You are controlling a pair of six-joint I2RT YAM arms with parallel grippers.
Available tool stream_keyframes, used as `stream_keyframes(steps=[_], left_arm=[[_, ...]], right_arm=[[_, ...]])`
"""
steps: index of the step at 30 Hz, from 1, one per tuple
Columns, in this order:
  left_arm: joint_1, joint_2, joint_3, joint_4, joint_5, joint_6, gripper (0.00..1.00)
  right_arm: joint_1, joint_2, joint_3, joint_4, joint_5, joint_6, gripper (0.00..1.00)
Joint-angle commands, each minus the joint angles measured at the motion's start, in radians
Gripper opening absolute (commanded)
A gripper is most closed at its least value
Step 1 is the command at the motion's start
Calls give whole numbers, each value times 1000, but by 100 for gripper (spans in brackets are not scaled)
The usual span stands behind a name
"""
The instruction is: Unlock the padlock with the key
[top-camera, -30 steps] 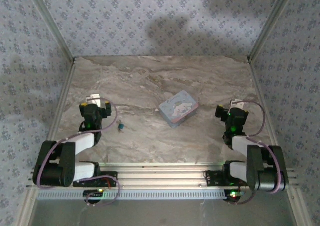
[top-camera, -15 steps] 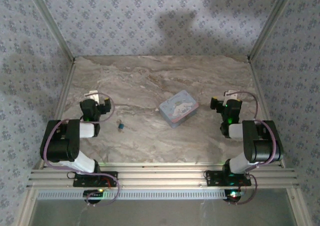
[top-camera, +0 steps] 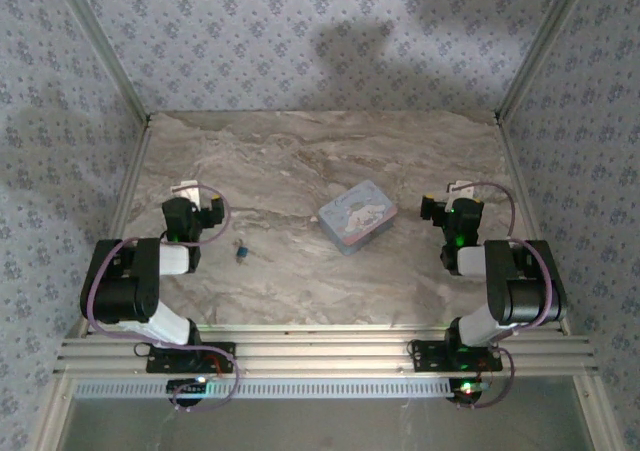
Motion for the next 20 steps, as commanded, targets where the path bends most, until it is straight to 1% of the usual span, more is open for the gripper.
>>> stream_keyframes(steps=[1, 12, 15, 20], left_arm=[[0, -11, 14, -8, 24, -9, 98], [1, -11, 14, -8, 24, -9, 98], [0, -11, 14, -8, 23, -9, 98], [1, -11, 14, -8, 23, -9, 98]], right_arm=[[1, 1, 6, -3, 14, -12, 100], [4, 4, 7, -3, 15, -17, 100], [-5, 5, 19, -28, -49, -28, 100], [-10, 1, 14, -21, -58, -26, 100]])
